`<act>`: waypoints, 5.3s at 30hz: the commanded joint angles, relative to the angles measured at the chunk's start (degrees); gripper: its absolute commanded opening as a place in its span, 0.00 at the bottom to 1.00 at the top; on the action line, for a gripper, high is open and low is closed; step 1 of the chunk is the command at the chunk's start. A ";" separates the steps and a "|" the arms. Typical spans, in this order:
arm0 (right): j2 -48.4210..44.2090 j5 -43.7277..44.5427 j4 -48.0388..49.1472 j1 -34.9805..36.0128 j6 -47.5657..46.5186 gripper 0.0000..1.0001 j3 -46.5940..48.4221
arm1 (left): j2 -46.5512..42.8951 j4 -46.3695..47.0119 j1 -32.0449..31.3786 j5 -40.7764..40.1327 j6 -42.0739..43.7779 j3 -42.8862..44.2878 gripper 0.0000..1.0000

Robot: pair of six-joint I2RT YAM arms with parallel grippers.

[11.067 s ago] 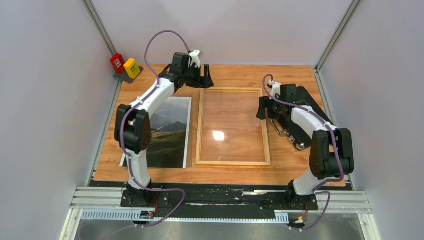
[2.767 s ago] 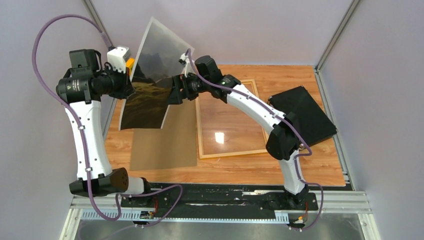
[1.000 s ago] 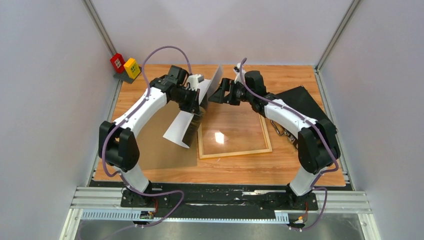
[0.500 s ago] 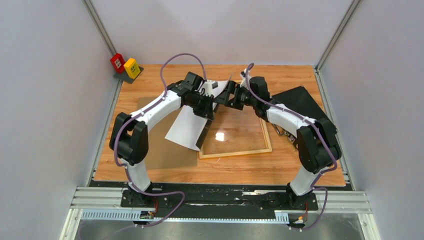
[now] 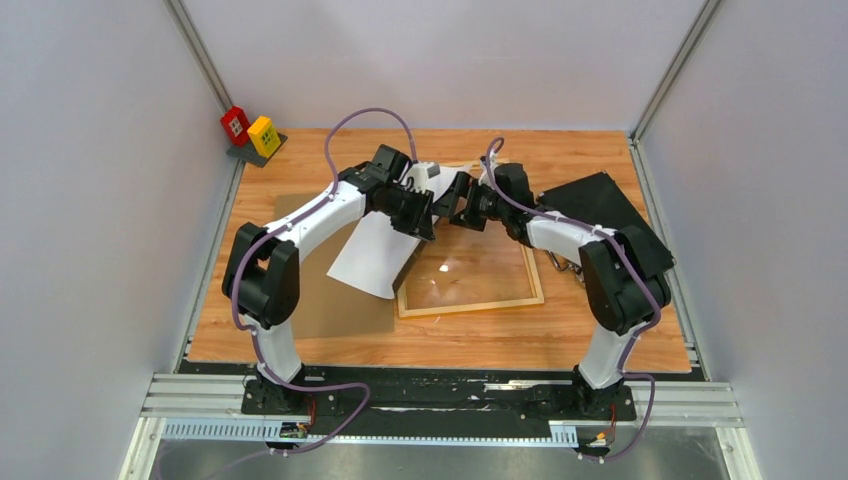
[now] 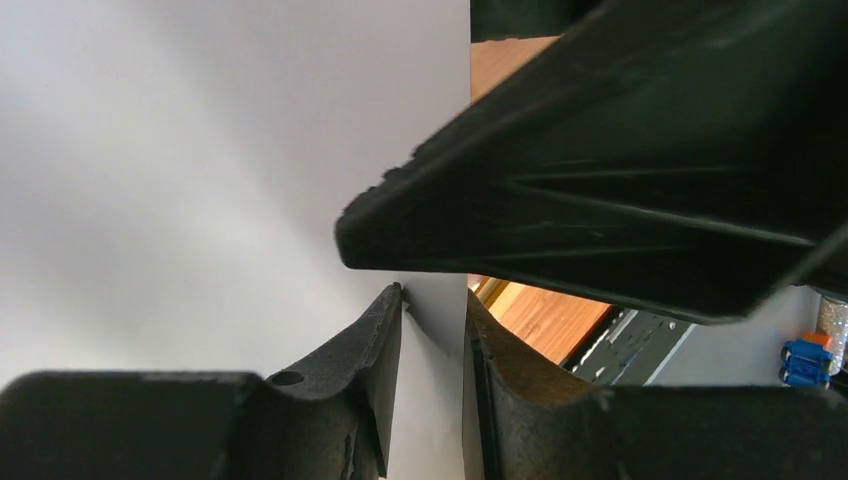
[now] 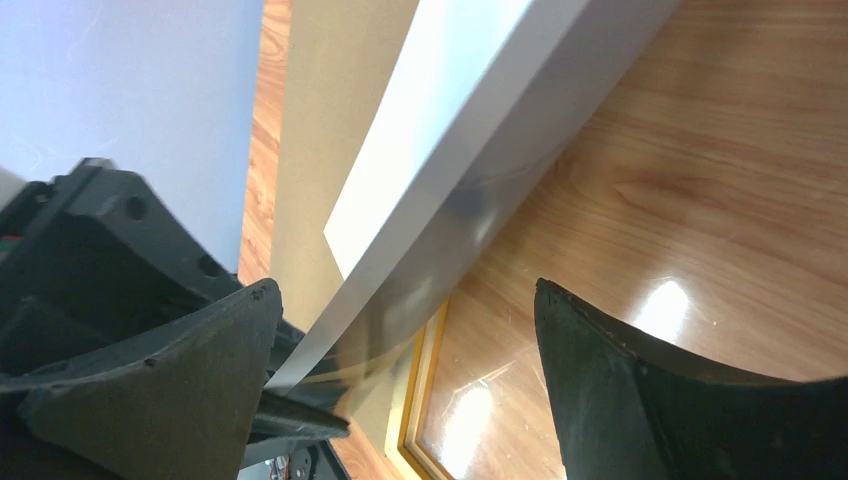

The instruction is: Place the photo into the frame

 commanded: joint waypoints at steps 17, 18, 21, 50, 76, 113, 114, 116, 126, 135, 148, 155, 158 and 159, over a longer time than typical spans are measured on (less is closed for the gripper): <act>6.59 -2.20 7.25 -1.32 1.60 0.60 0.04 | -8.09 -0.69 -0.34 2.47 5.56 -0.19 0.88; 7.34 -2.53 7.27 -1.51 1.37 0.56 0.40 | -9.11 -1.41 -0.29 2.19 5.99 -0.08 0.88; 9.07 -4.41 7.39 -2.37 0.78 0.42 1.91 | -10.91 -2.93 0.31 0.99 8.01 0.04 0.89; -1.22 -16.80 -30.78 -18.54 -27.48 0.00 7.84 | -22.06 -9.01 16.47 -5.03 17.25 -7.41 0.89; 10.90 -2.12 -56.88 -24.77 -56.98 0.00 31.26 | -24.32 -8.82 16.47 -8.61 19.13 -9.54 0.89; 10.79 -11.67 -44.86 -24.87 -49.74 0.24 24.30 | -24.22 -8.55 16.46 -8.55 19.50 -10.28 0.89; 10.63 -12.55 -43.86 -25.63 -48.68 0.24 23.43 | -24.26 -8.49 16.46 -8.55 19.49 -10.34 0.89; 10.23 -14.25 -41.54 -26.55 -46.49 0.25 21.37 | -24.39 -8.39 16.46 -8.54 19.47 -10.52 0.89; 9.27 -17.31 -33.70 -28.05 -39.11 0.11 15.13 | -24.54 -8.11 16.46 -8.54 19.33 -10.69 0.89; 7.42 -24.61 -33.51 -32.28 -33.67 0.00 17.16 | -25.38 -7.87 16.47 -8.63 19.40 -11.17 0.89; 11.52 -23.72 -47.46 -32.74 -42.12 0.00 27.35 | -25.36 -7.69 16.46 -8.82 19.30 -11.21 0.89; 14.19 -24.23 -51.06 -30.87 -45.91 0.00 30.13 | -24.41 -7.91 16.47 -8.93 19.17 -10.67 0.89; 14.41 -25.33 -51.08 -30.37 -45.30 0.00 29.61 | -24.36 -8.02 16.47 -9.07 19.22 -10.72 0.89; 14.56 -25.74 -51.01 -30.28 -45.03 0.00 29.28 | -24.39 -7.99 16.47 -9.08 19.19 -10.74 0.89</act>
